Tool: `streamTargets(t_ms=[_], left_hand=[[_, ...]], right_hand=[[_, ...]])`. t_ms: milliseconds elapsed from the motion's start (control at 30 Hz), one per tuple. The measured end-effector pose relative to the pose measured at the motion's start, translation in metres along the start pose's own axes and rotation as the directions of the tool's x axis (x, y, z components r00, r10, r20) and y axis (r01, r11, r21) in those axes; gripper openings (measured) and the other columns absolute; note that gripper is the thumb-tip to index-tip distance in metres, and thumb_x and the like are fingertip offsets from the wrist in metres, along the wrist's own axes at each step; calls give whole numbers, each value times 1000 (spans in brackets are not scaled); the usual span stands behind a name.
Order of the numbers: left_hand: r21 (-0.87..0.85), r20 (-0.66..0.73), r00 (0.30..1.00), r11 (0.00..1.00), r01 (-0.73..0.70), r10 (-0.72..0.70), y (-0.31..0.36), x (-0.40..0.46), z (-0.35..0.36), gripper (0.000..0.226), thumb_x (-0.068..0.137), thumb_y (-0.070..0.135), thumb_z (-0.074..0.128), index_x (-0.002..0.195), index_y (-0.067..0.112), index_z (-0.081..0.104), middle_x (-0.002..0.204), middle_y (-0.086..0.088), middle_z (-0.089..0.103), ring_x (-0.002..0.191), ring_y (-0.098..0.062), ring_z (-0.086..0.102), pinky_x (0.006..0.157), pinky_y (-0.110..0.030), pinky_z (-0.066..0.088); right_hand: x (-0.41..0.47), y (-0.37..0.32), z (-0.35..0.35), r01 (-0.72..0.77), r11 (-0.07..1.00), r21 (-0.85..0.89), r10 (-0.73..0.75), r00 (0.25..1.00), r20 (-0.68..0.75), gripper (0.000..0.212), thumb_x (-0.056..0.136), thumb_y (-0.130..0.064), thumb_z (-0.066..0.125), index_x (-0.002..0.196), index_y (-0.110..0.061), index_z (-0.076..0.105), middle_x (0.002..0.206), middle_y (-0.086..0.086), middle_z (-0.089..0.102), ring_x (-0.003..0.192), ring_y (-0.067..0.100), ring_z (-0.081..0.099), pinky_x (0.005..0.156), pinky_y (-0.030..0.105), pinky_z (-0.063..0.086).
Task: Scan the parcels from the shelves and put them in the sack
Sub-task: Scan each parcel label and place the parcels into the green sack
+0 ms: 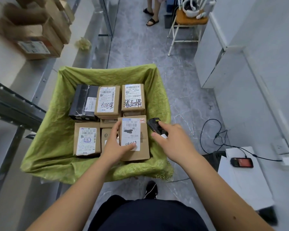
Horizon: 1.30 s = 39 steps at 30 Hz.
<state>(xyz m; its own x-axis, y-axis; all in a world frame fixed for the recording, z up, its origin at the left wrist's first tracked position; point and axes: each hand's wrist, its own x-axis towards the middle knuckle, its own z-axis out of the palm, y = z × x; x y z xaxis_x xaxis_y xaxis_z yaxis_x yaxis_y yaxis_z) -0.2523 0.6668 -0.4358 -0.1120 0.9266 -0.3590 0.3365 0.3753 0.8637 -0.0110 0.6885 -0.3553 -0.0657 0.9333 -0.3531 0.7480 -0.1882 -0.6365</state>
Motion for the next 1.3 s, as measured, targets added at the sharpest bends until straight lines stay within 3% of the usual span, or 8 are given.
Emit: streamTargets(t_ms=[100, 267, 433, 600, 767, 900, 1100, 1300], left_hand=[[59, -21, 1000, 998, -15, 16, 2, -2, -2, 108, 75, 25, 95, 155, 52, 27, 155, 25, 39, 143, -12, 41, 116, -45, 39], [191, -103, 993, 981, -45, 66, 4, -18, -7, 100, 78, 33, 91, 155, 54, 29, 151, 22, 40, 133, 0, 39, 110, -35, 37], [71, -226, 974, 997, 5, 11, 0, -43, -18, 87, 86, 28, 86, 156, 44, 37, 157, 18, 43, 143, -6, 41, 120, -42, 38], [190, -333, 942, 982, 16, 49, -3, -76, -36, 83, 84, 42, 81, 151, 55, 35, 149, 30, 39, 130, 29, 28, 102, 1, 25], [255, -418, 907, 965, 60, 54, -8, -113, -54, 84, 87, 32, 82, 158, 39, 39, 159, 11, 41, 144, 1, 35, 120, -31, 31], [310, -496, 867, 941, 138, 36, -12, -162, -71, 84, 87, 43, 80, 158, 43, 35, 161, 7, 41, 148, -14, 38, 121, -43, 35], [235, -720, 691, 914, 331, -65, -44, -292, -79, 75, 82, 53, 60, 153, 33, 50, 159, 2, 47, 152, -22, 34, 124, -45, 29], [12, -875, 443, 906, 423, -195, -107, -486, -45, 64, 87, 42, 75, 148, 37, 55, 156, 5, 51, 151, -18, 37, 124, -44, 30]], right_hand=[[3, 0, 6, 32, 999, 1, -32, 999, 9, 70, 92, -62, 61, 154, -34, 45, 121, -1, 47, 109, 21, 59, 96, 36, 47], [2, -9, 16, 90, 996, 15, -90, 993, 73, 71, 91, -64, 61, 154, -35, 45, 127, 0, 51, 106, 13, 53, 90, 31, 42], [-7, -25, 25, 179, 984, -17, -174, 974, 142, 70, 92, -64, 59, 155, -36, 44, 123, -2, 50, 113, 19, 55, 90, 32, 42], [-21, -47, 32, 303, 950, -70, -279, 931, 236, 72, 91, -68, 53, 156, -39, 40, 131, 0, 50, 119, 25, 55, 100, 42, 49], [-39, -74, 52, 420, 901, -107, -372, 876, 309, 72, 92, -69, 52, 156, -40, 39, 126, 1, 48, 115, 29, 57, 97, 40, 49], [-67, -94, 77, 521, 845, -122, -445, 810, 382, 70, 94, -68, 51, 157, -39, 38, 128, 2, 47, 117, 30, 55, 94, 39, 48], [-149, -114, 127, 749, 636, -188, -593, 630, 502, 65, 99, -62, 49, 157, -35, 36, 124, 7, 46, 104, 34, 57, 85, 40, 50], [-288, -113, 187, 874, 483, -45, -635, 385, 670, 66, 98, -61, 51, 157, -37, 36, 123, 7, 45, 102, 33, 58, 89, 42, 52]])
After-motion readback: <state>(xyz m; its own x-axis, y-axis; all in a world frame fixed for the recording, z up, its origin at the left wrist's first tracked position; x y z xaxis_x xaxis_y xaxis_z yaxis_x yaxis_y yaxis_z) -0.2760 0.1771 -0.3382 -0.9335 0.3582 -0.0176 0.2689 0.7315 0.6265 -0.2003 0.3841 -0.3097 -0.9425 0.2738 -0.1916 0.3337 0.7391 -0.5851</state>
